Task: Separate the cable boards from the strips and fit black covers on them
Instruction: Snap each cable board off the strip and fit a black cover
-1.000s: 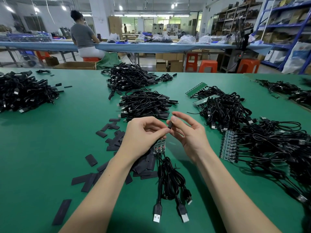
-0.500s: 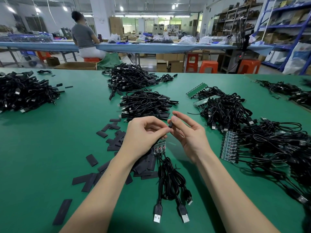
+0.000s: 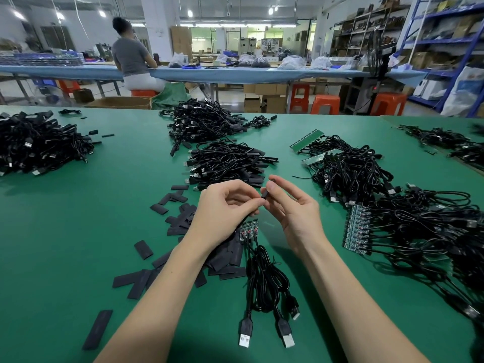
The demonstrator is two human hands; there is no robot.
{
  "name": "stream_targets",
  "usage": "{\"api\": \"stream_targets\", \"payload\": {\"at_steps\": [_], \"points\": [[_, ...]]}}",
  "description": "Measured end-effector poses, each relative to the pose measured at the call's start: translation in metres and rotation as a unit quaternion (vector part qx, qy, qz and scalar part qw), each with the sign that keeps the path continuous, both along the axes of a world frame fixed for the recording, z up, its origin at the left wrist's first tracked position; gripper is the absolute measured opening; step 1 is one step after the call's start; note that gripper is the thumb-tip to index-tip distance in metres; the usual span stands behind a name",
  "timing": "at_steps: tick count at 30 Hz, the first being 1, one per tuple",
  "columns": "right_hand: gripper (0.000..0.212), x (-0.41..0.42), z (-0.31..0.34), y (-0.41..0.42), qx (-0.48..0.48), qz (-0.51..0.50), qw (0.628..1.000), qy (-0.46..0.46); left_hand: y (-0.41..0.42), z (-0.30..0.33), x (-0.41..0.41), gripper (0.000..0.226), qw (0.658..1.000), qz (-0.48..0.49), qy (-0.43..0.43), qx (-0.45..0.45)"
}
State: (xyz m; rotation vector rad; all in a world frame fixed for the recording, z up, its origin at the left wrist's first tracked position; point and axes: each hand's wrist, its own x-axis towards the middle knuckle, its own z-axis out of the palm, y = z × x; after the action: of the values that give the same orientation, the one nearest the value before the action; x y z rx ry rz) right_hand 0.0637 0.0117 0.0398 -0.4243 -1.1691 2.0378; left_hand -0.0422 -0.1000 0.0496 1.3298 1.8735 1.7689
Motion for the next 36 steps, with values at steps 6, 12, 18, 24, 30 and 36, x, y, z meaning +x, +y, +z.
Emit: {"api": "stream_targets", "payload": {"at_steps": [6, 12, 18, 24, 30, 36], "points": [[0.025, 0.0, -0.001, 0.006, -0.057, -0.046, 0.997, 0.002, -0.004, 0.0, -0.008, 0.004, 0.984, -0.021, 0.045, -0.169], [0.023, 0.0, -0.006, 0.015, -0.04, -0.072, 0.992, -0.093, 0.017, 0.03, -0.029, 0.006, 0.971, 0.059, 0.167, -0.16], [0.014, 0.0, -0.011, 0.014, 0.025, -0.035, 0.98, -0.192, 0.076, 0.075, -0.08, 0.009, 0.893, 0.138, 0.355, -0.238], [0.011, -0.002, -0.015, 0.013, 0.135, -0.009, 0.954, -0.267, 0.111, 0.07, -0.128, 0.031, 0.79, 0.126, 0.47, -0.373], [0.014, 0.002, -0.008, 0.024, 0.251, 0.032, 0.897, -0.363, 0.103, 0.035, -0.116, 0.037, 0.843, 0.138, 0.449, -0.261], [0.015, 0.008, 0.001, 0.023, 0.232, 0.129, 0.876, -0.402, 0.077, 0.017, -0.066, 0.024, 0.916, 0.136, 0.353, -0.136]]}}
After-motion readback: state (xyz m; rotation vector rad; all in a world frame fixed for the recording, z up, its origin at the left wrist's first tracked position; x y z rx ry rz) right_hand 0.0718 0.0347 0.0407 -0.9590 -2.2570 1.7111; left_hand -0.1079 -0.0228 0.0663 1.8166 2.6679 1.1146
